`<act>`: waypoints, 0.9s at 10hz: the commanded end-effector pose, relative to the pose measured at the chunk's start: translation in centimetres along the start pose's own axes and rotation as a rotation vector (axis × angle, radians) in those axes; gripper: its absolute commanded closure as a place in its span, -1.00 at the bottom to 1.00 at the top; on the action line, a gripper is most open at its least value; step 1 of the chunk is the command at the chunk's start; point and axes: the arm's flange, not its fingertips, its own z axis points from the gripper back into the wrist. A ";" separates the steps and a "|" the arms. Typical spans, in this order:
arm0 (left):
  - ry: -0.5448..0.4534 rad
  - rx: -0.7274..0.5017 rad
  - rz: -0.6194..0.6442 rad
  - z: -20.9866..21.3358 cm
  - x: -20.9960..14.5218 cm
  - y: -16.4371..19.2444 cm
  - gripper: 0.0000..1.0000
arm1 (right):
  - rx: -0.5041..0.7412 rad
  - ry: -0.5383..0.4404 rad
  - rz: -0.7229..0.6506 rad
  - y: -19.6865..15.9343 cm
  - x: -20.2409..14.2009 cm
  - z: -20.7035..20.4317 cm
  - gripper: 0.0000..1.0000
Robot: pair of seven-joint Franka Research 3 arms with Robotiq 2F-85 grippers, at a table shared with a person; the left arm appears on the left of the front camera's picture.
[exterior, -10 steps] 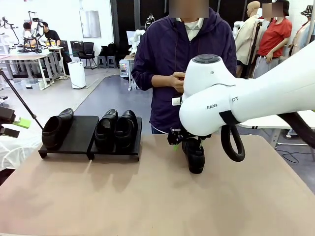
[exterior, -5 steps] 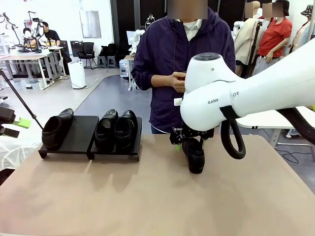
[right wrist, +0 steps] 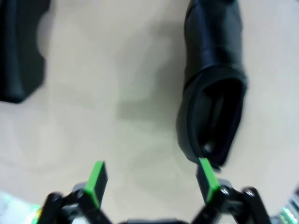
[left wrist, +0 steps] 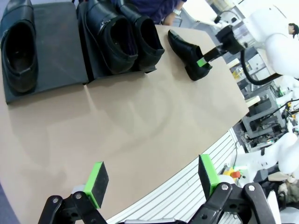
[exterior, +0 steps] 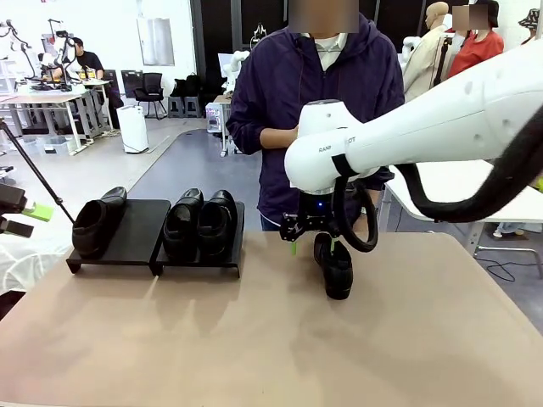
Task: Organize the shoes by placing them on the stand.
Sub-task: Pick up one Shoe and place it in the middle of the table.
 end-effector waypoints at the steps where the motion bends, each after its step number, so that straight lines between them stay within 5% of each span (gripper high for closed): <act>1: 0.007 0.002 0.006 0.1 -0.3 -0.1 -1.00 | -0.057 -0.011 -0.084 1.0 1.9 -0.3 -1.00; 9: 0.007 0.002 0.006 0.1 -0.3 -0.1 -1.00 | -0.085 -0.010 -0.059 -2.3 4.4 -5.6 -1.00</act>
